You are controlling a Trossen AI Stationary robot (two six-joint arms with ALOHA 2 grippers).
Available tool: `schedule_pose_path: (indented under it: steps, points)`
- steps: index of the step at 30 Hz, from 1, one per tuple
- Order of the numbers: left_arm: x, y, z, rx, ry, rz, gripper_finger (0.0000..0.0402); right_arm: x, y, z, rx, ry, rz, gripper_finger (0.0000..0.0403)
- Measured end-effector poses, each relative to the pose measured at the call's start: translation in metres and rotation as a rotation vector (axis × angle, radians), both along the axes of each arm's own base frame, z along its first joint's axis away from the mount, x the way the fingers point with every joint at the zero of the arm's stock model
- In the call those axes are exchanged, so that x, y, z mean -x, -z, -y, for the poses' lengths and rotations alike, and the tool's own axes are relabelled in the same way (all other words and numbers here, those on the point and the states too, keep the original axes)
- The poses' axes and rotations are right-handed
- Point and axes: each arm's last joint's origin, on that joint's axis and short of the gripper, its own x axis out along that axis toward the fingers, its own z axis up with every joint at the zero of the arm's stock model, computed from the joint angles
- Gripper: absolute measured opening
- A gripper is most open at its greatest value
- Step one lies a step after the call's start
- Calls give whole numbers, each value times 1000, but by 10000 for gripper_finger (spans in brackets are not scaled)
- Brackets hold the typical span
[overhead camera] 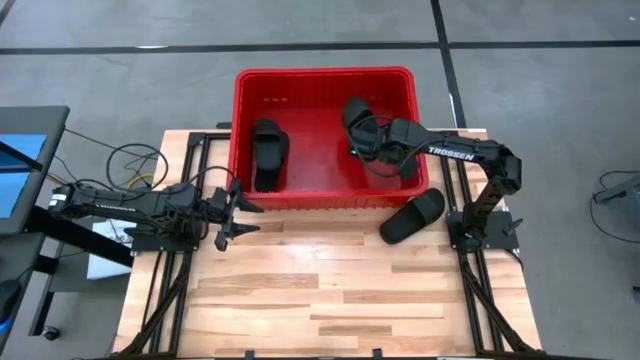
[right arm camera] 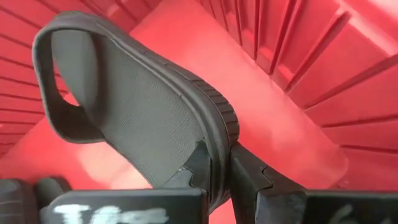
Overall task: Pick and place slides into bin
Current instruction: Put the left slide into the bin next to the other stacked slides
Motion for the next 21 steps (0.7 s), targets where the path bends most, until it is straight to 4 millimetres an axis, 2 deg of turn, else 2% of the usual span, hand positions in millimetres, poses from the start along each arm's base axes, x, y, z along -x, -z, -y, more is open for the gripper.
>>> schedule_pose_path:
  steps: [7,18,21]
  points:
    - [0,0,-1,-17,-32,-2,219,1,0,2,3,-3,-13,19]
    - [0,3,0,-31,0,-27,219,-17,26,8,-73,-17,-67,18]
    - [0,4,0,-63,6,-33,219,-16,26,11,-86,-26,-70,18]
